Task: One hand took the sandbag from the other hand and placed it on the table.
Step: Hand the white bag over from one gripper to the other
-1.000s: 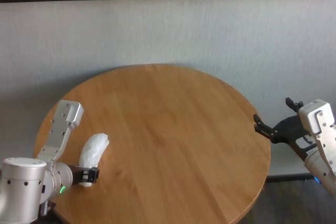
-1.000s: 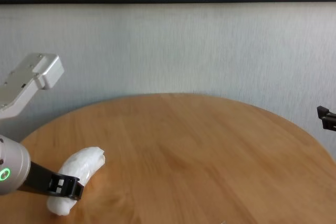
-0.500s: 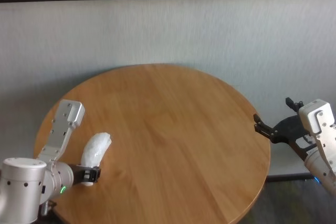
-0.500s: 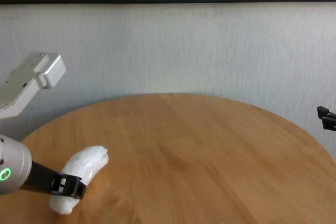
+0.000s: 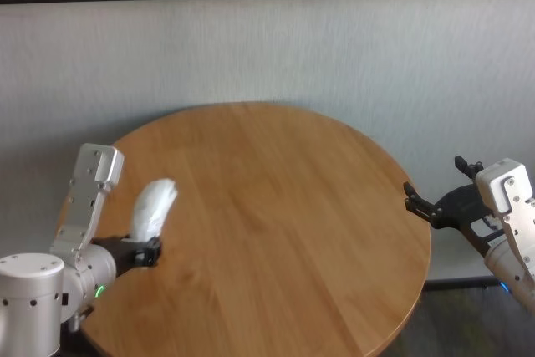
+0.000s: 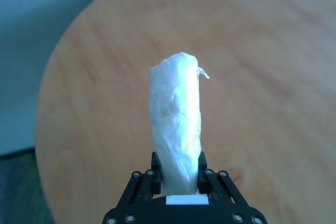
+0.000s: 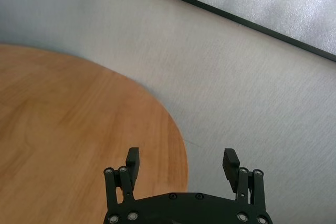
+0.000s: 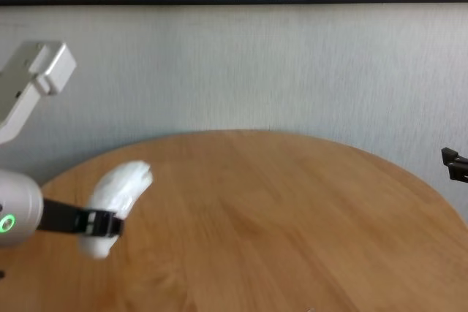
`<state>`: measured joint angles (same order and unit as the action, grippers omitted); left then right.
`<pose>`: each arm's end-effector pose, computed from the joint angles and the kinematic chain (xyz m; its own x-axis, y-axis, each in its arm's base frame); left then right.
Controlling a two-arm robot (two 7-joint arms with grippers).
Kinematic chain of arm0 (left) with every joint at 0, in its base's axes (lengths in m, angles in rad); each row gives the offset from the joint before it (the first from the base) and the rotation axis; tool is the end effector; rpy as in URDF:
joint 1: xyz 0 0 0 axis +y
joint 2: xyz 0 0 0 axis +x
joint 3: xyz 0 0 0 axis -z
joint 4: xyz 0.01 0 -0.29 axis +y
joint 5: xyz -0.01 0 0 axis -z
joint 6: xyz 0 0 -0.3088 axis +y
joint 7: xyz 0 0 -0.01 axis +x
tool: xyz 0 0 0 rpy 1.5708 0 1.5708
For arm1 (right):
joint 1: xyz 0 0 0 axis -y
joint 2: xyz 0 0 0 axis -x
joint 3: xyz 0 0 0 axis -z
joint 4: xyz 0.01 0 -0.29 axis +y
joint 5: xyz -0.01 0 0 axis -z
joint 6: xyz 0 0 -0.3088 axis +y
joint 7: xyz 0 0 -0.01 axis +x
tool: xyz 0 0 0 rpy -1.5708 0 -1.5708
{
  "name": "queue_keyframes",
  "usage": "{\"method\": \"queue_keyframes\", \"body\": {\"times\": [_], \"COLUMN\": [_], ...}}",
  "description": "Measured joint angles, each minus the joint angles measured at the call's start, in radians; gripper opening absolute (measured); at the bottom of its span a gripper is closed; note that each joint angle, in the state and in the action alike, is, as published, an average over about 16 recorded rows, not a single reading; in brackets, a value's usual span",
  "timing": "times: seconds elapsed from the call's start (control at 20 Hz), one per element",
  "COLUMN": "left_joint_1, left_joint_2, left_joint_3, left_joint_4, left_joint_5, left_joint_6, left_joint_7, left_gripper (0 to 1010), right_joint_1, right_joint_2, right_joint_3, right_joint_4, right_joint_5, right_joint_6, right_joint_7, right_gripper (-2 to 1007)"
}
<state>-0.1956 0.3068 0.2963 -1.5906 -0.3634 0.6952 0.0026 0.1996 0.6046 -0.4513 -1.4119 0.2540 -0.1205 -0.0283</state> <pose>0.3671 -0.0025 -0.2486 0.2857 0.9582 -0.0123 -0.8012 0.2459 0.5455 0.3581 -0.0827 -0.3023 0.2921 -0.8804 0.3736 0.9553 0.2872 -0.0702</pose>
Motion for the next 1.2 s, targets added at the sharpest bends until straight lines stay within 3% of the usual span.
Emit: {"method": "queue_keyframes", "body": {"times": [0.25, 0.6, 0.9, 1.2], "left_joint_1": [-0.019, -0.064, -0.099, -0.127], "left_joint_2": [0.009, 0.029, 0.036, 0.036], "left_joint_3": [0.016, 0.063, 0.099, 0.127], "left_joint_4": [0.013, 0.046, 0.065, 0.067], "left_joint_5": [0.014, 0.038, 0.055, 0.06], "left_joint_6": [-0.088, -0.198, -0.257, -0.287], "left_joint_7": [-0.072, -0.191, -0.275, -0.337], "left_gripper": [390, 390, 390, 390], "right_joint_1": [0.0, 0.0, 0.0, 0.0], "right_joint_2": [0.0, 0.0, 0.0, 0.0], "right_joint_3": [0.0, 0.0, 0.0, 0.0], "right_joint_4": [0.0, 0.0, 0.0, 0.0], "right_joint_5": [0.0, 0.0, 0.0, 0.0], "right_joint_6": [0.0, 0.0, 0.0, 0.0], "right_joint_7": [0.0, 0.0, 0.0, 0.0], "right_gripper": [1001, 1001, 1001, 1001]}}
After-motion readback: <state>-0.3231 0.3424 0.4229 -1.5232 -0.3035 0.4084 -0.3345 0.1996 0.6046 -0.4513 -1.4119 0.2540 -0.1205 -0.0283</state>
